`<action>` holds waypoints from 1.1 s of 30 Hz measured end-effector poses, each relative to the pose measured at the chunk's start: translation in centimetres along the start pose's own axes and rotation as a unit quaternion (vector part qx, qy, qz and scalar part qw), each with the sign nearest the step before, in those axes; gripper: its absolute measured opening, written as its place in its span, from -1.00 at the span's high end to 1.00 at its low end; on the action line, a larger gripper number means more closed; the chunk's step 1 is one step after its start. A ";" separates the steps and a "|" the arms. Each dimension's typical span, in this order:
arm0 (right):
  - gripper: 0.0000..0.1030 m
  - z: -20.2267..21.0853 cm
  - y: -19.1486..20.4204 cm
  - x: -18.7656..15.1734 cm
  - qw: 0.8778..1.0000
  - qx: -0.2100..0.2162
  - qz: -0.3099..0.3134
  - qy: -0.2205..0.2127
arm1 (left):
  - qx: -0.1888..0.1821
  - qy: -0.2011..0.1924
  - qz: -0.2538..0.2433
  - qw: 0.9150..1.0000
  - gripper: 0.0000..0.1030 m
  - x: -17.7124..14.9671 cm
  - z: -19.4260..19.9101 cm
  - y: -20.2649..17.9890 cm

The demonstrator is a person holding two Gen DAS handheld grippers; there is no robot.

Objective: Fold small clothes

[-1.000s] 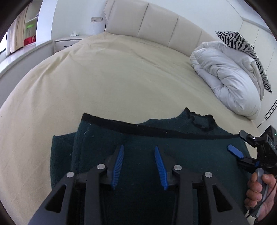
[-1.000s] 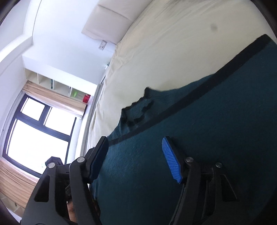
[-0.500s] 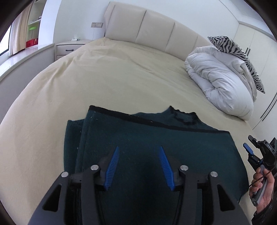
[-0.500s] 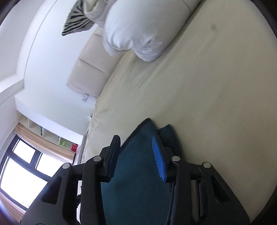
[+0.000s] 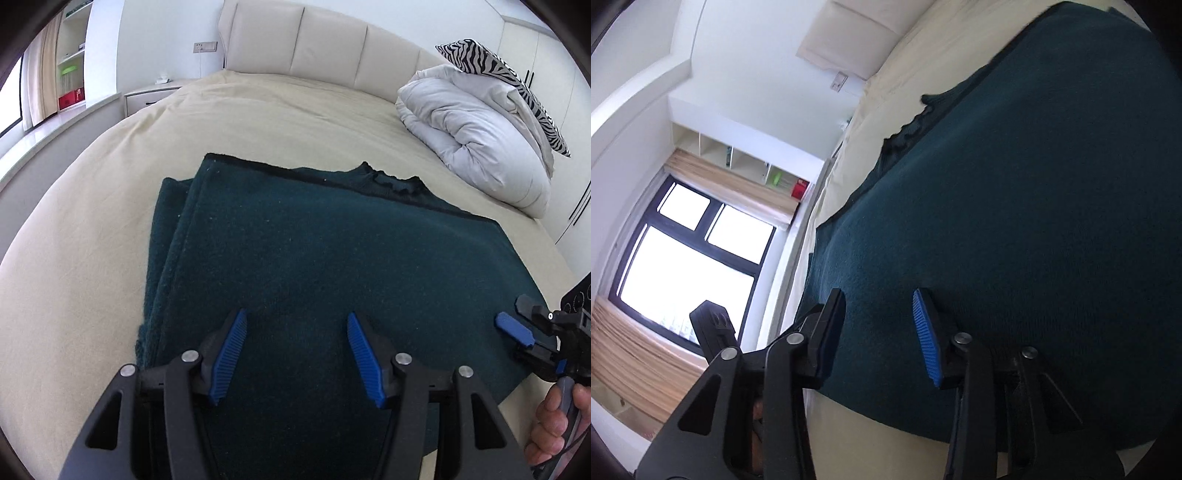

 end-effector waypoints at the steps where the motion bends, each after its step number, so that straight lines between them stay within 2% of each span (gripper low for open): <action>1: 0.34 1.5 -0.9 0.5 1.000 0.005 -0.017 -0.019 | -0.001 -0.001 0.000 1.000 -0.16 0.0 0.0 0.0; 6: 0.36 9.9 -6.3 2.3 0.991 -0.042 -0.065 -0.108 | 0.000 -0.004 -0.003 1.000 -0.16 -0.2 0.0 0.0; 8: 0.36 13.5 -8.2 2.6 0.983 -0.076 -0.082 -0.145 | -0.002 -0.004 -0.002 1.000 -0.16 -0.3 0.0 0.1; 11: 0.25 17.0 -9.2 2.4 0.972 -0.122 -0.095 -0.177 | -0.002 -0.005 -0.002 1.000 -0.16 -0.3 0.0 0.1; 13: 0.23 18.4 -9.0 2.8 0.972 -0.131 -0.082 -0.177 | -0.001 -0.006 -0.002 1.000 -0.16 -0.3 0.0 0.1; 15: 0.22 16.1 -5.9 2.8 0.979 -0.127 -0.045 -0.155 | 0.000 -0.006 -0.003 1.000 -0.16 -0.3 0.0 0.1; 18: 0.21 9.8 0.4 3.0 0.989 -0.102 0.009 -0.111 | -0.003 -0.006 -0.002 1.000 -0.16 -0.4 0.1 0.1; 20: 0.21 4.8 3.9 3.0 0.995 -0.071 0.041 -0.065 | -0.005 -0.006 -0.002 1.000 -0.16 -0.4 0.1 0.1; 23: 0.21 -1.6 5.8 2.4 0.998 -0.042 0.053 -0.003 | -0.015 -0.007 0.000 1.000 -0.16 -0.5 0.2 0.2; 25: 0.21 -5.1 5.5 2.3 0.997 -0.046 0.053 0.033 | -0.028 -0.007 0.003 1.000 -0.15 -0.5 0.3 0.4; 27: 0.26 -6.8 3.7 2.3 0.997 -0.051 0.030 0.051 | -0.041 -0.005 0.006 0.999 -0.15 -0.5 0.5 0.5; 28: 0.26 -6.9 3.0 2.7 0.998 -0.038 0.022 0.050 | -0.049 -0.005 0.007 0.999 -0.15 -0.5 0.6 0.6; 30: 0.30 -5.8 1.8 3.9 0.999 -0.019 0.009 0.030 | -0.071 -0.009 0.018 0.997 -0.14 -0.5 1.1 0.9; 33: 0.29 -1.0 -2.1 5.7 0.999 -0.039 -0.014 -0.028 | -0.090 -0.009 0.037 0.995 -0.12 -0.3 1.9 1.5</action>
Point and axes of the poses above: each gripper's, at about its wrist camera, not at the fingertips, and z roughly against the way its jaws point, y to its left, x to its top, the point moved 10 cm from there along -z, roughly the way its jaws point, and after that the axes turned 11 degrees about y, right-handed, at the moved point
